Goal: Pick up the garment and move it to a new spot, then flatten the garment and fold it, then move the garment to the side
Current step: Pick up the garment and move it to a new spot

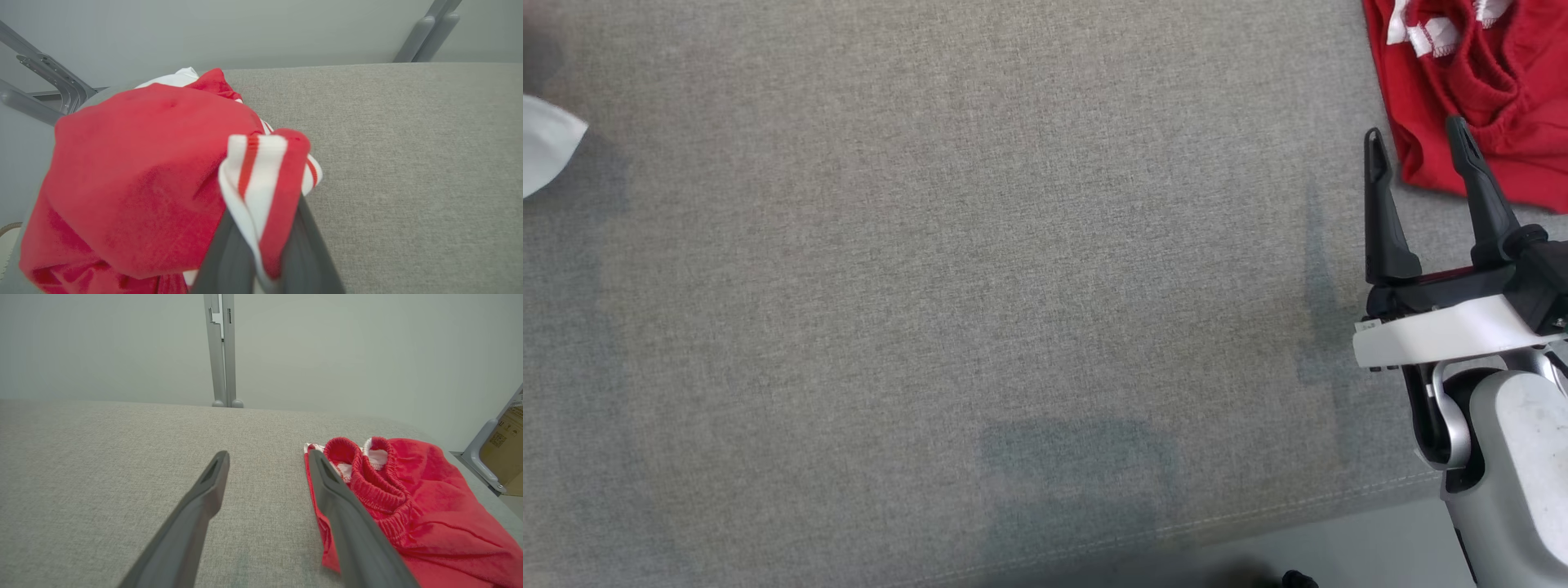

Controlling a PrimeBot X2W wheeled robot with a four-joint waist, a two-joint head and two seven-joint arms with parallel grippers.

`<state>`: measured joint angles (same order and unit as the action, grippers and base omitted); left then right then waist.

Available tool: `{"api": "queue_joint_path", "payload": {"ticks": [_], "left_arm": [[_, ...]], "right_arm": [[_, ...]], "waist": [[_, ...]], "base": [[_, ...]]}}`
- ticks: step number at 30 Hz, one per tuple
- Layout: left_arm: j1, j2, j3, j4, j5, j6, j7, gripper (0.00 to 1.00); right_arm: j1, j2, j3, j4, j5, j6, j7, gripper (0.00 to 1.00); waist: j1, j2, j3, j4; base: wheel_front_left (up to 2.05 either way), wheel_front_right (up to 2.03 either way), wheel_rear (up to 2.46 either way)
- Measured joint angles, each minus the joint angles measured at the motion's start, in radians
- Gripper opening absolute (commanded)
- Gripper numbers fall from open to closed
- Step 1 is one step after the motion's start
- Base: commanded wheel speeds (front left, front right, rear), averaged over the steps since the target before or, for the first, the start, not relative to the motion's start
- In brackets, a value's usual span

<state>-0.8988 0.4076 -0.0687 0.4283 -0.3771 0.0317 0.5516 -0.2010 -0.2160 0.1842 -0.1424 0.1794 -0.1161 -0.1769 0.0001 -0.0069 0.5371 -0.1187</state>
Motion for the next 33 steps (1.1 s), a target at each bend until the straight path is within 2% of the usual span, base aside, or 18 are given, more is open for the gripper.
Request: {"api": "queue_joint_path", "payload": {"ticks": [11, 15, 19, 28, 30, 33], "left_arm": [[-0.028, -0.112, -0.069, -0.043, -0.051, -0.121, -0.150, 0.00], [-0.027, -0.149, -0.101, -0.058, -0.072, -0.134, -0.190, 0.00], [0.000, -0.212, -0.149, -0.077, -0.088, -0.142, -0.235, 0.00], [0.201, -0.433, -0.260, -0.016, -0.161, -0.146, -0.313, 0.00], [0.231, -0.446, -0.277, -0.010, -0.165, -0.146, -0.330, 0.00], [0.247, -0.417, -0.294, -0.006, -0.164, -0.145, -0.357, 0.00]], "right_arm": [[-0.017, 0.023, 0.002, 0.072, 0.005, 0.001, -0.025, 1.00], [-0.017, 0.029, 0.002, 0.094, 0.010, 0.001, -0.034, 1.00], [-0.014, 0.038, 0.006, 0.124, 0.016, 0.001, -0.035, 1.00], [0.046, 0.077, 0.047, 0.197, 0.051, 0.014, -0.043, 1.00], [0.056, 0.090, 0.063, 0.200, 0.054, 0.019, -0.042, 1.00], [0.070, 0.093, 0.078, 0.201, 0.057, 0.026, -0.041, 1.00]], "waist": [[0.0000, 0.0000, -0.105, 0.013], [0.0000, 0.0000, -0.154, 0.016], [0.0000, 0.0000, -0.206, 0.016], [0.0000, 0.0000, -0.323, -0.004], [0.0000, 0.0001, -0.346, -0.016], [0.0000, 0.0000, -0.367, -0.046]], "base": [[0.00, 0.00, 0.00], [0.00, 0.00, 0.00], [0.00, 0.00, 0.00], [0.00, 0.00, 0.00], [0.00, 0.00, 0.00], [0.00, 0.00, 0.00]]}}
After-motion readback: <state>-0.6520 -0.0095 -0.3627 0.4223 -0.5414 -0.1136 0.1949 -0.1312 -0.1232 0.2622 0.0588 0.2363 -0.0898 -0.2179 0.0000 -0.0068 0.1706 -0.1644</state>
